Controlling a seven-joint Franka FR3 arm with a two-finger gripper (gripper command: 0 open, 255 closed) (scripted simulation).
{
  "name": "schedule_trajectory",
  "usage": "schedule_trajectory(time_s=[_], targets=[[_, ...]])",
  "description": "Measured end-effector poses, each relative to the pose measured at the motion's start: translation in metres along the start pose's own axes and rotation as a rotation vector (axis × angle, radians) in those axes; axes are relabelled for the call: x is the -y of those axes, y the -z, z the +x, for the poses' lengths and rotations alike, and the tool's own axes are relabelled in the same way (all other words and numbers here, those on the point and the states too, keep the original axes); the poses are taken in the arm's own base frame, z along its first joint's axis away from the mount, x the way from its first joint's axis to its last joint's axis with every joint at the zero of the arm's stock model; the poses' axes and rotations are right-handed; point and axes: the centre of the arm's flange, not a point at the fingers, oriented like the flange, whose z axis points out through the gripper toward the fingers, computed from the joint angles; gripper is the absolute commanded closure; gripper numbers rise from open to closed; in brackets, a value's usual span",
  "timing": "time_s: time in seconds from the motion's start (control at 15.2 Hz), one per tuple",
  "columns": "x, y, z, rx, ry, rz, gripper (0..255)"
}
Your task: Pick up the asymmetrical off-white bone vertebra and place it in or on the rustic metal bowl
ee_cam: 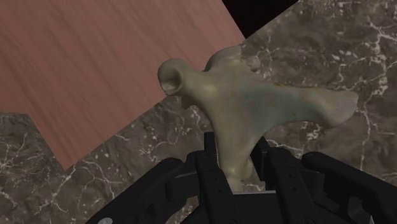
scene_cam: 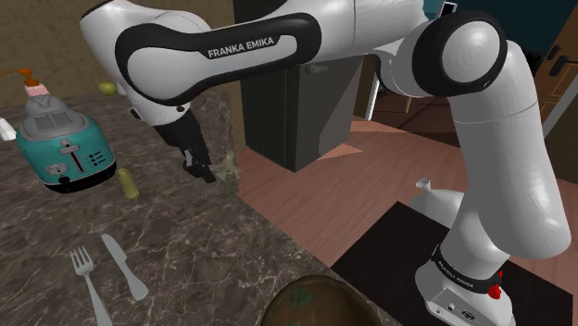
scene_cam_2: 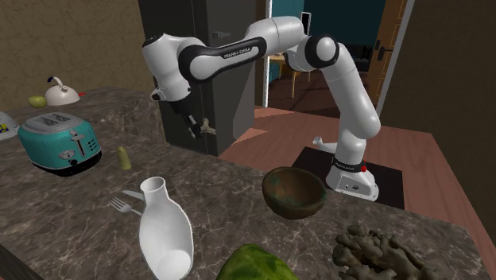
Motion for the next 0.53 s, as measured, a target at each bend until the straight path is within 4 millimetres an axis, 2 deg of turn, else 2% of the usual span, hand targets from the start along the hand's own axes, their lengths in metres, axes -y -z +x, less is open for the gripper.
schedule_trajectory(time_s=[0.33,0.53], targets=[[-0.002,0.024,-0.006,0.0,0.0,0.0,255],[0.024,0.026,-0.018,0.0,0.001,0.0,255]])
